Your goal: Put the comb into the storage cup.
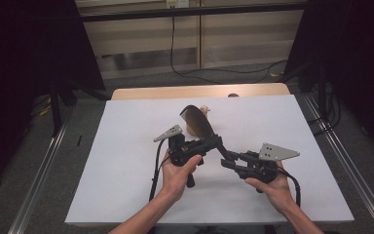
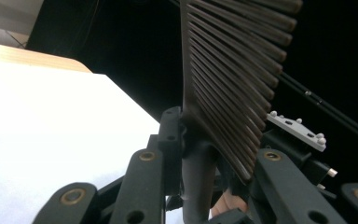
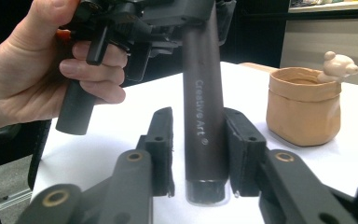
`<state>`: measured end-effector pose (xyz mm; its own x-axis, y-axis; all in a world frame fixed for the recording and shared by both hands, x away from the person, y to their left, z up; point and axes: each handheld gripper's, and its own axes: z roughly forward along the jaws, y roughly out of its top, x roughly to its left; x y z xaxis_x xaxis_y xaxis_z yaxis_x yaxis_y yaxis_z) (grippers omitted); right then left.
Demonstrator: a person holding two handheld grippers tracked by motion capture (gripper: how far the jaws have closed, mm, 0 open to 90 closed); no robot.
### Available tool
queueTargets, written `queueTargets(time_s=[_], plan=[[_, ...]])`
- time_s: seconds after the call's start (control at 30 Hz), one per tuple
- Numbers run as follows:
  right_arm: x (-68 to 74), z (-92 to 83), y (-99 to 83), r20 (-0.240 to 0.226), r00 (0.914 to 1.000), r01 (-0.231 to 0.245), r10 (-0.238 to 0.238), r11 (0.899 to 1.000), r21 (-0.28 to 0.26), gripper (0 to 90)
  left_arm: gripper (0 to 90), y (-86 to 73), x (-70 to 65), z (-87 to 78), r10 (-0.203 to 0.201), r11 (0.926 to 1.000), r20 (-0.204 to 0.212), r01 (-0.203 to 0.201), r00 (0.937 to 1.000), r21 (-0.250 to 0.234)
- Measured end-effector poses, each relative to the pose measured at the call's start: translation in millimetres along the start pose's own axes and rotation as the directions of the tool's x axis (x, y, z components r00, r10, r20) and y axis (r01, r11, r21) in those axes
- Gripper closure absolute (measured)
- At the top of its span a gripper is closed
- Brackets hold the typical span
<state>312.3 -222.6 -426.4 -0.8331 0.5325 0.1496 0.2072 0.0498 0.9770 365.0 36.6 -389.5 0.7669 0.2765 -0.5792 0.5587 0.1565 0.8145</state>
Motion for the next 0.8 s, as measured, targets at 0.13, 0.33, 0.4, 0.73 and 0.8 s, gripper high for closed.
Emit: queueTargets(time_s=[0.13, 0.33, 0.4, 0.73, 0.8], plan=[[0.2, 0.7, 0.3, 0.016, 0.9999, -0.004, 0.004, 1.000, 0.011, 52.5, 73.3, 1.8, 0.8, -3.9, 0.036, 0.9993, -0.018, -0.036, 0.9992, 0.007], [-0.7, -1.9, 1.6, 0.043, 0.9989, -0.020, 0.019, 1.000, 0.008, 38.2, 73.3, 5.5, 2.8, -10.6, 0.074, 0.9972, -0.047, -0.074, 0.9961, 0.008], [-0.3, -2.4, 1.7, 0.056, 0.9982, -0.019, 0.018, 1.000, 0.012, 34.5, 73.2, 6.3, 3.3, -12.4, 0.088, 0.9961, -0.059, -0.088, 0.9943, 0.012], [0.1, -8.3, 3.2, 0.137, 0.9904, -0.021, 0.019, 1.000, 0.015, 17.2, 73.3, 14.0, 4.1, -22.9, 0.173, 0.9848, -0.112, -0.170, 0.9785, 0.036], [0.3, -9.5, 4.8, 0.164, 0.9861, -0.028, 0.026, 1.000, 0.011, 11.6, 73.2, 14.6, 4.2, -24.6, 0.202, 0.9791, -0.121, -0.197, 0.9719, 0.050]])
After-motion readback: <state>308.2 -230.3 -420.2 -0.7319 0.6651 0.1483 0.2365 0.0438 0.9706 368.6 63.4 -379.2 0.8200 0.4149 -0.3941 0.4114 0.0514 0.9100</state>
